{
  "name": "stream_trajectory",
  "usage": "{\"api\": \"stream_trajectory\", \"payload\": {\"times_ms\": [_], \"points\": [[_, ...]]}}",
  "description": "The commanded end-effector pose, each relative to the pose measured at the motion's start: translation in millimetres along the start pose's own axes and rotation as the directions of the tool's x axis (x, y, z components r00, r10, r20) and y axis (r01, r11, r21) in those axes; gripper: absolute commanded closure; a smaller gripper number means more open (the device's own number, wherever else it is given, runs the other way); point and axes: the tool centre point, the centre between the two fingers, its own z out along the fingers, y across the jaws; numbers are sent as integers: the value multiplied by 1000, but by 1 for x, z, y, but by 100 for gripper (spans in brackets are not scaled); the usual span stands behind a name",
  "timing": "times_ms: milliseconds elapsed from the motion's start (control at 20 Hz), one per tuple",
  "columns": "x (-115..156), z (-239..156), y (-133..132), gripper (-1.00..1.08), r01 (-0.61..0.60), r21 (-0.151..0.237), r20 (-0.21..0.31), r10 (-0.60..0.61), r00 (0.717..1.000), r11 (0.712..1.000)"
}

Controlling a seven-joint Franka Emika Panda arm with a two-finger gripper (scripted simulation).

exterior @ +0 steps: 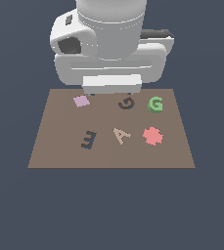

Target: Insert a designated object into the corresponding slot on a board.

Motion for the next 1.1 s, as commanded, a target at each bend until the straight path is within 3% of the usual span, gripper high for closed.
{"api": "stream_trajectory", "payload": {"times_ms": [0, 500, 1050], "points": [[0, 0, 0, -92, 0, 0, 0, 0, 1000, 1000], [-10, 16, -21, -92, -31, 1, 0, 31, 1000, 1000], [-36, 67, -92, -92, -129, 5, 0, 129, 992, 992]]}}
